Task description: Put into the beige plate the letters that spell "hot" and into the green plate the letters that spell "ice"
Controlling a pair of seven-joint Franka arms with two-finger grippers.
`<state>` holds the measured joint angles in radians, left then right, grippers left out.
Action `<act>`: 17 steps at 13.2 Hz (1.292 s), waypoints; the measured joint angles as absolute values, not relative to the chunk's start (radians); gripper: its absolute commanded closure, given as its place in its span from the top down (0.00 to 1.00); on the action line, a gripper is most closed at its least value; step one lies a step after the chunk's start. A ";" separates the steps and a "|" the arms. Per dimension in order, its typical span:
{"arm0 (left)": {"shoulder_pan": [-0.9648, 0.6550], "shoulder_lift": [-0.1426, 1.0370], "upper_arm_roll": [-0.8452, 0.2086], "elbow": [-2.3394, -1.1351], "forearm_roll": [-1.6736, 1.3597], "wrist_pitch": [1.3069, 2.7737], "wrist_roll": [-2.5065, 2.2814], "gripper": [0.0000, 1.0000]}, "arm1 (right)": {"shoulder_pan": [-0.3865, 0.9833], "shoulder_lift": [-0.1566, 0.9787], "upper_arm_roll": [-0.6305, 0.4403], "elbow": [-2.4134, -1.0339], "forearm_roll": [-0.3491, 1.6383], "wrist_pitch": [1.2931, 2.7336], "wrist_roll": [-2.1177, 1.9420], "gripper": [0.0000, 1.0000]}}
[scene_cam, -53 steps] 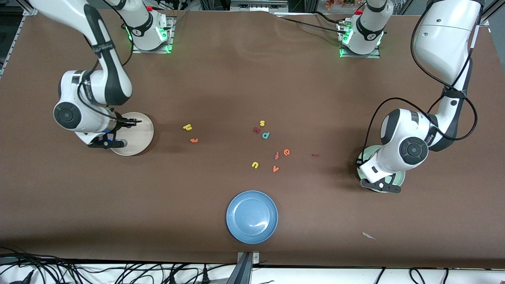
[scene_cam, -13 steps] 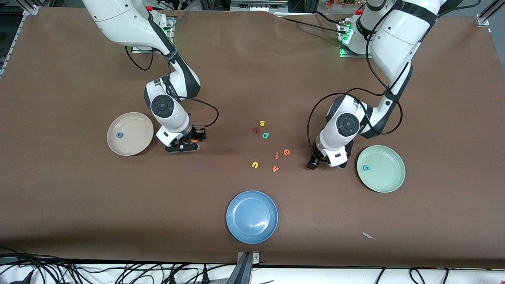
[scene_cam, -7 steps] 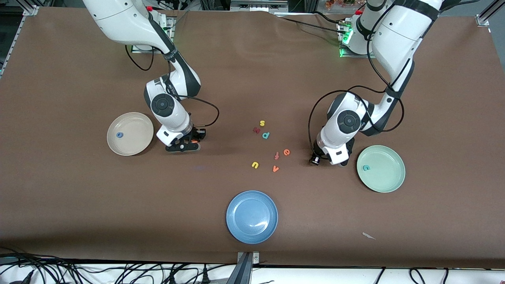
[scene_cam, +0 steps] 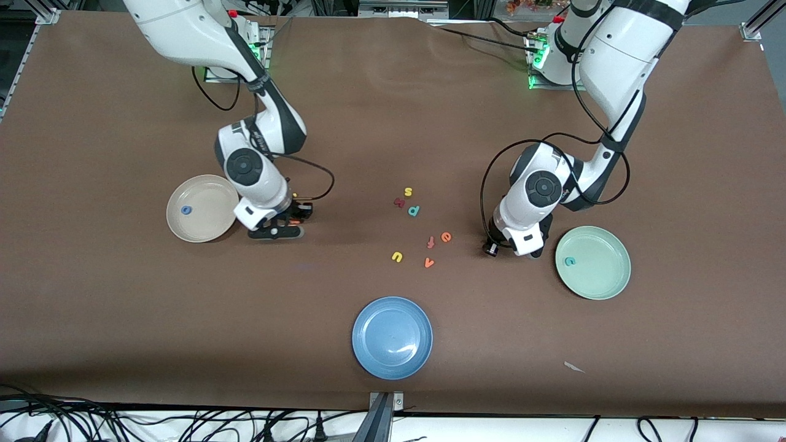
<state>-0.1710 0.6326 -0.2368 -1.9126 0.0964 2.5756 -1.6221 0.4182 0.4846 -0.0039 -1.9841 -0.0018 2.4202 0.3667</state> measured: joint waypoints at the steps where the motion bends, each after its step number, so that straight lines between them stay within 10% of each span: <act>1: -0.171 0.633 -0.237 -1.913 0.096 2.576 -1.622 0.32 | 0.418 0.456 -0.035 -1.962 -0.002 2.343 0.337 0.21; 10: -0.174 0.628 -0.240 -1.922 0.178 2.574 -1.656 0.13 | 0.389 0.429 -0.303 -2.013 -0.001 2.132 -0.045 0.22; 11: -0.174 0.628 -0.240 -1.923 0.178 2.574 -1.656 0.12 | 0.389 0.440 -0.303 -2.026 -0.001 2.143 -0.050 0.41; 12: -0.174 0.627 -0.240 -1.924 0.181 2.573 -1.656 0.08 | 0.388 0.450 -0.303 -2.032 -0.001 2.154 -0.056 0.85; 13: -0.174 0.626 -0.241 -1.925 0.188 2.573 -1.656 0.05 | 0.384 0.456 -0.303 -2.034 0.000 2.164 -0.062 0.99; 17: -0.175 0.626 -0.241 -1.926 0.194 2.574 -1.655 0.00 | 0.379 0.444 -0.300 -2.026 0.081 2.171 -0.067 0.99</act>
<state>-0.1745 0.6255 -0.2412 -1.9256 0.1943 2.5736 -1.6555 0.3786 0.4439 -0.2999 -2.0259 0.0809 2.1706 -0.0670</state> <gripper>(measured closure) 0.899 0.322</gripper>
